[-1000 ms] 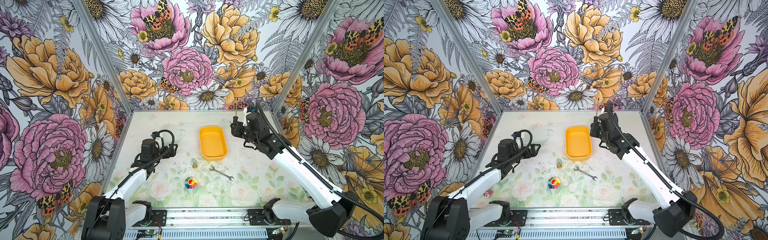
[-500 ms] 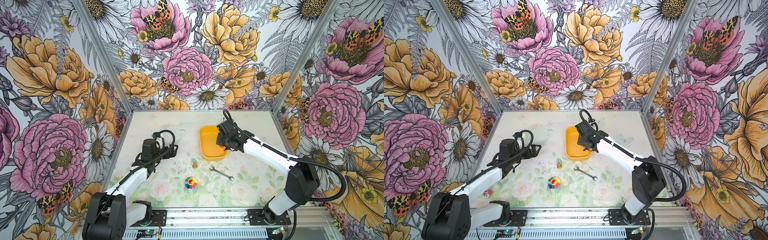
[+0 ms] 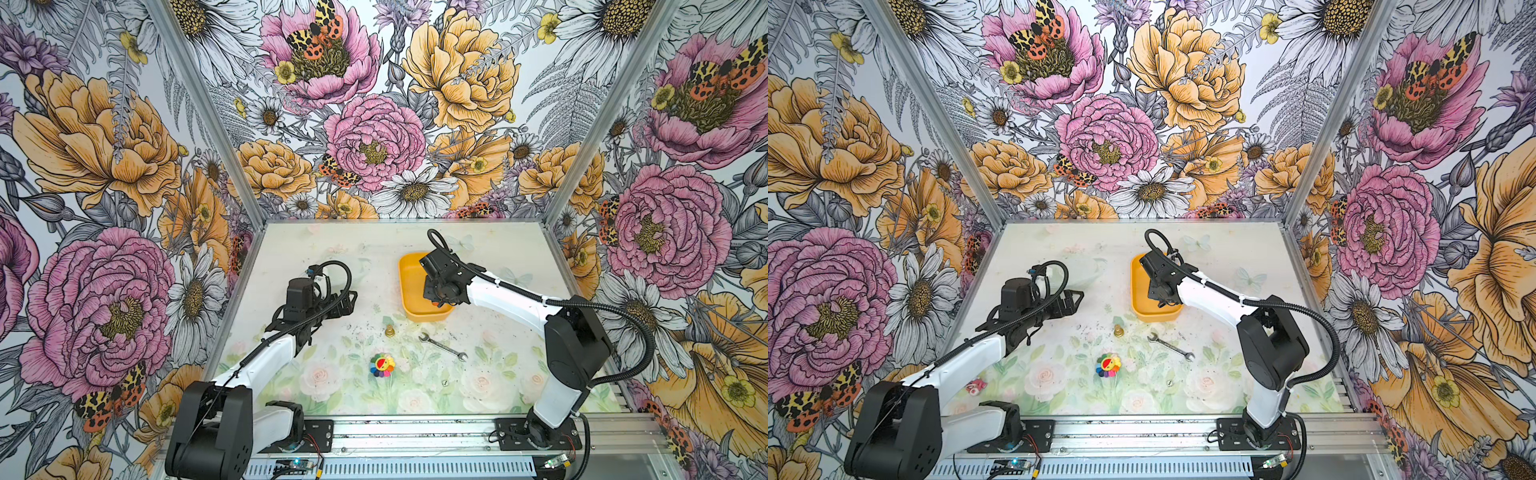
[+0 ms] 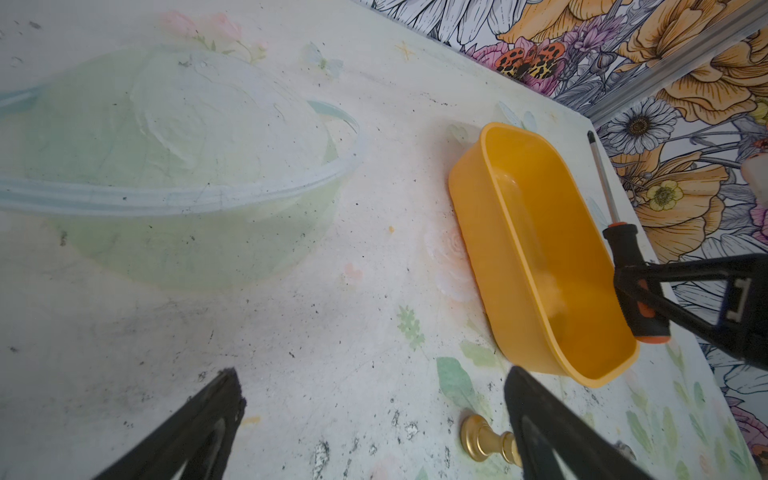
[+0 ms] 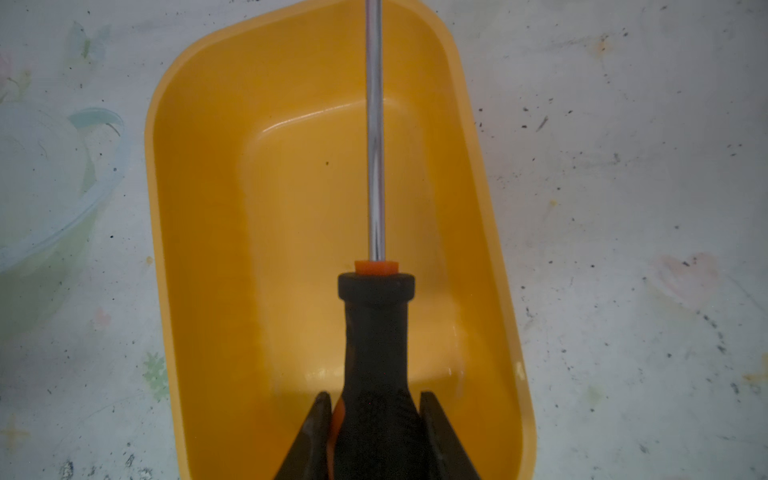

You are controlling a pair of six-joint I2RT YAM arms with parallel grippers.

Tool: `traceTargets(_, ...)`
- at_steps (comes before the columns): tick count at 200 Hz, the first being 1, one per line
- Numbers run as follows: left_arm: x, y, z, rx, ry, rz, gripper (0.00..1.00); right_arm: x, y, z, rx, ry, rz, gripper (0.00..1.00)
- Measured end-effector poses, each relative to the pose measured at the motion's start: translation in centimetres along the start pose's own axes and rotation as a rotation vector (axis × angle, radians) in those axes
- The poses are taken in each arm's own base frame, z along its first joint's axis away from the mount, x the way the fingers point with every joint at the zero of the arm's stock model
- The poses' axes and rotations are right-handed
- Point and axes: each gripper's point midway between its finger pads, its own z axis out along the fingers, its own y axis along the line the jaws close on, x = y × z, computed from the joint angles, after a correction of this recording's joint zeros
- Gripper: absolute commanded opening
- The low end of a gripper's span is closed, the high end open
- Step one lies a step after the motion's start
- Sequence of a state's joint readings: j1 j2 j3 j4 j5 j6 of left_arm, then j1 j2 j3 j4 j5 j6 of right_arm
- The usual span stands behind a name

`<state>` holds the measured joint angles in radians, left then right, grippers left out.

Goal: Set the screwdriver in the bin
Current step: 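Lower the screwdriver into the bin and open the right gripper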

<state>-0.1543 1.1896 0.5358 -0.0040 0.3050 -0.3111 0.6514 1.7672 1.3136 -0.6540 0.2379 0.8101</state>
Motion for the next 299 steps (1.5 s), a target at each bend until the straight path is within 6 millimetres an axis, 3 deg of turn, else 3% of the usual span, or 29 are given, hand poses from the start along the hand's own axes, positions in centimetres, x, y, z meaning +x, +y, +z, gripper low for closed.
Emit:
traceTargets(125, 0.4, 0.2, 0.3, -0.006, 0.016, 0.006, 0.99, 1.5, 0.8, 3.1, 0.025, 0.069, -0.062, 0.00)
traceTargets(239, 0.9, 0.5, 0.7, -0.012, 0.034, 0.012, 0.99, 3.2, 0.1, 5.9, 0.074, 0.126, -0.091, 0.00)
traceTargets(264, 0.9, 0.5, 0.7, -0.012, 0.034, 0.013, 0.99, 3.0, 0.3, 5.8, 0.070, 0.121, -0.090, 0.19)
traceTargets(299, 0.9, 0.4, 0.7, -0.010, 0.035, 0.015, 0.99, 2.9, 0.4, 5.8, 0.069, 0.119, -0.094, 0.37)
